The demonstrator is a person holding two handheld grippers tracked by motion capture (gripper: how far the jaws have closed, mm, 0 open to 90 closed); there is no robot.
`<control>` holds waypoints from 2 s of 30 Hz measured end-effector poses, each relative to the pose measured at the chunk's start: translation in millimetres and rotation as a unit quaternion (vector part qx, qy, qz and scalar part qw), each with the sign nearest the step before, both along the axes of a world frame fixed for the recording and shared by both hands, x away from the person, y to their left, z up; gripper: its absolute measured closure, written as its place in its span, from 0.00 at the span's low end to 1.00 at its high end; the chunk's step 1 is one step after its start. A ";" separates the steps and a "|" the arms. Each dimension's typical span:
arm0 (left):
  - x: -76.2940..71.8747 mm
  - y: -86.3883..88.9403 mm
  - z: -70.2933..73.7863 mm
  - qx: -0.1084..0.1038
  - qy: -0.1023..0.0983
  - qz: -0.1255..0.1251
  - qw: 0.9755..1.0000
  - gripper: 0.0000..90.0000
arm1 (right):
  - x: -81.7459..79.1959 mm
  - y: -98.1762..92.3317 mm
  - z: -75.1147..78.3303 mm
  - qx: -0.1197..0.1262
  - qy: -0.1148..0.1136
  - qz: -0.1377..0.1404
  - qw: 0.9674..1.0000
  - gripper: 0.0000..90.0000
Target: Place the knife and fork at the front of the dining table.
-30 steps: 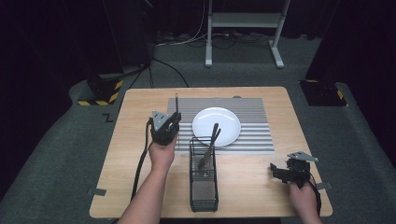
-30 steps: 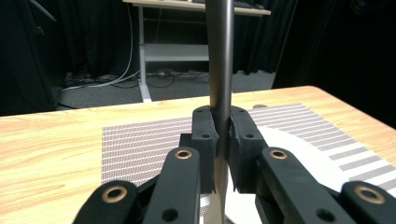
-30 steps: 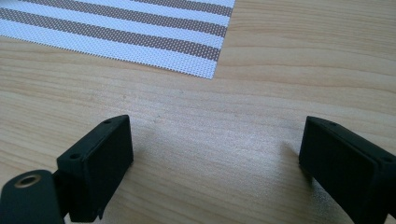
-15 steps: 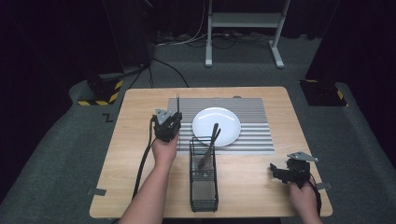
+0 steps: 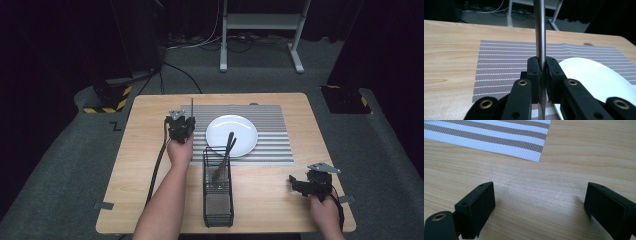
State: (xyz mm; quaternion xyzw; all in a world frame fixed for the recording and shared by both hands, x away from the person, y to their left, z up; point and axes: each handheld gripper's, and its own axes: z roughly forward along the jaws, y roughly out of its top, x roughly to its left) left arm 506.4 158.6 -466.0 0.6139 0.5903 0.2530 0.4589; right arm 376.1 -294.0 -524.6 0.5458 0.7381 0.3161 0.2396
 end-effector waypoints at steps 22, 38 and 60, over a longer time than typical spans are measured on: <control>36.7 -21.0 -27.6 0.028 0.056 0.040 0.997 0.92 | 0.0 0.0 0.0 0.000 0.000 0.000 1.000 0.11; 51.3 -23.6 -40.1 0.028 0.102 0.059 0.993 0.92 | 0.0 -0.1 0.0 0.000 0.000 0.000 1.000 0.11; 55.9 -14.4 -33.4 0.000 0.118 0.065 0.991 0.71 | 0.0 -0.1 0.0 0.000 0.000 0.000 1.000 0.11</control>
